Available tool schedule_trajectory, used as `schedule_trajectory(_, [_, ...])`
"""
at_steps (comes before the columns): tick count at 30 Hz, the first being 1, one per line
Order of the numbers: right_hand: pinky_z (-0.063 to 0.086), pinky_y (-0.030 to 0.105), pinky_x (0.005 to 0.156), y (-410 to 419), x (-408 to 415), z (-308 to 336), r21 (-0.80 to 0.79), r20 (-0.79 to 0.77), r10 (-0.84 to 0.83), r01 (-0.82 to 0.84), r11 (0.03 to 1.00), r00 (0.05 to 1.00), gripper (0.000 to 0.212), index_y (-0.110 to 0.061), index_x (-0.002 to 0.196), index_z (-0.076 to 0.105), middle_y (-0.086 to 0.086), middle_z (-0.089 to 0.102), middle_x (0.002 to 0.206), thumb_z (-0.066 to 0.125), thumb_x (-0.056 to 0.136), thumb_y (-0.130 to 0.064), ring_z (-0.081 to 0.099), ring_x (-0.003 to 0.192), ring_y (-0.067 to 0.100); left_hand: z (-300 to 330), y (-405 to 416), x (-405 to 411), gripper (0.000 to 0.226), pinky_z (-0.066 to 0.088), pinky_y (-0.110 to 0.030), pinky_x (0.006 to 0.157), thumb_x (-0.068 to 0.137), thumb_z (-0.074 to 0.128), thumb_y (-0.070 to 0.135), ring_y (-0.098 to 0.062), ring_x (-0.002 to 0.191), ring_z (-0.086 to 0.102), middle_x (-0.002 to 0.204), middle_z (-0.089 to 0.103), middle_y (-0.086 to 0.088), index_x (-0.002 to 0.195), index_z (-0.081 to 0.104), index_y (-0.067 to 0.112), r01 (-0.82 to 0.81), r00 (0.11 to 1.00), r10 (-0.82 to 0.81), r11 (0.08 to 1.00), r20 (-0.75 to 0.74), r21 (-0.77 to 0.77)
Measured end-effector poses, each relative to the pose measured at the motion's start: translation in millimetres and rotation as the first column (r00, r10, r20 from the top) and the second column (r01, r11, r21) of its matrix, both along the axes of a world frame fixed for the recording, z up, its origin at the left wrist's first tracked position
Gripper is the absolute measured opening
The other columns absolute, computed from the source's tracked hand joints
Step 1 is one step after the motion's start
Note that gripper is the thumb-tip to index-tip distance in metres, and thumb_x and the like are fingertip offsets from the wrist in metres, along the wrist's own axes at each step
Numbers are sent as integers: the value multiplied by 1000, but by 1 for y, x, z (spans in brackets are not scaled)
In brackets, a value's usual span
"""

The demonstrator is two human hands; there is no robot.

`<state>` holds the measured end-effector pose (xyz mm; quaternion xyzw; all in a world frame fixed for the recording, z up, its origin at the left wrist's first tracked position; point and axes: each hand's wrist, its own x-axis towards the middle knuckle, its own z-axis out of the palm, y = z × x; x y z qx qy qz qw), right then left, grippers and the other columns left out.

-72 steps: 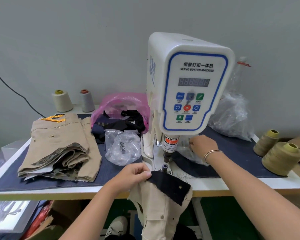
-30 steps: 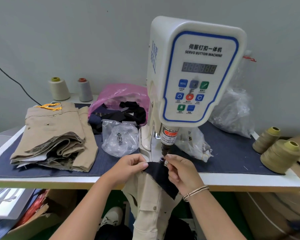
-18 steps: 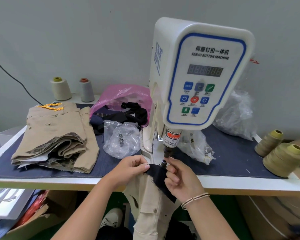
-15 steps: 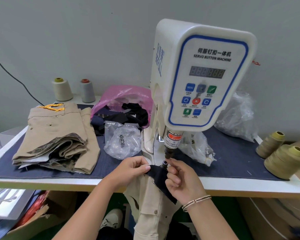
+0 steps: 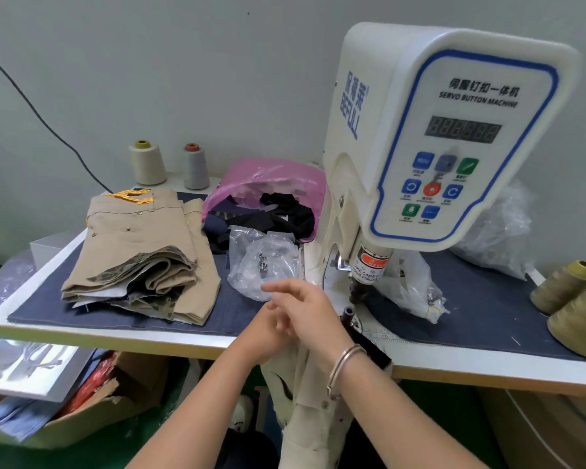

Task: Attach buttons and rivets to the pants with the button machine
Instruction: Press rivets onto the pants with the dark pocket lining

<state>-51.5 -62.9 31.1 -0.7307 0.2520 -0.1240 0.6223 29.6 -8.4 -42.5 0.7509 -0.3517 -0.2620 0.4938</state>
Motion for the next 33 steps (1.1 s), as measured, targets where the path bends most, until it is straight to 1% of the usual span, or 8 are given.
schedule_trajectory(3, [44,24,81,-21,48,4,-581,-124,13,-83,809,992,27,-18,103,70,-2,65,107,45,93,-12,59,94,13,3,-1,-2,7,45,-21,64,82,56,3,-1,64,52,70,62,0,80,62,7,-6,1000,7,998,9,-61])
schedule_trajectory(6, [48,30,80,-38,85,-9,-794,-363,-69,-269,546,929,33,-17,109,69,7,64,113,43,90,-5,60,101,28,5,-2,-1,11,45,-35,64,77,56,4,-18,70,54,76,62,-25,83,61,-4,-5,1000,2,995,-26,-103])
schedule_trajectory(9, [40,30,73,-44,106,-24,-829,-460,-137,-369,421,877,30,-14,110,67,9,62,114,46,90,-5,59,104,30,5,-2,-1,23,48,-37,64,69,54,12,-19,71,58,78,65,-24,82,64,-4,-3,999,-2,995,-53,-101])
schedule_trajectory(14, [39,32,71,-49,129,-31,-822,-518,-157,-439,362,841,28,-22,112,65,3,62,113,48,92,-12,58,106,26,2,-1,3,23,54,-50,76,69,55,11,-33,83,66,84,70,-16,87,67,5,-29,996,21,996,-91,-89])
schedule_trajectory(17, [43,34,72,-50,134,-35,-828,-525,-154,-460,322,837,27,-21,109,66,3,64,110,49,90,-9,59,104,26,0,-2,5,20,54,-49,76,71,57,12,-32,84,66,82,70,-9,88,68,9,-24,995,16,996,-95,-86])
schedule_trajectory(23, [44,35,75,-51,140,-38,-829,-540,-159,-490,269,827,29,-16,111,65,4,64,111,51,87,-6,60,103,28,0,-3,6,19,52,-53,80,75,57,11,-38,89,64,87,69,-17,89,67,4,-36,993,27,996,-118,-82])
schedule_trajectory(28, [41,34,74,-51,143,-35,-826,-544,-147,-497,264,826,29,-14,114,63,5,63,115,52,89,-6,59,107,28,-2,-5,8,24,49,-40,69,69,57,15,-20,74,58,86,68,-21,86,66,2,-58,984,42,994,-173,-91])
schedule_trajectory(33, [38,32,69,-49,141,-31,-862,-496,-131,-469,194,858,28,-12,112,62,6,63,113,49,88,-4,59,106,28,-6,-7,9,22,46,-37,67,67,58,15,-19,73,56,85,68,-21,84,66,2,-76,979,55,992,-197,-100])
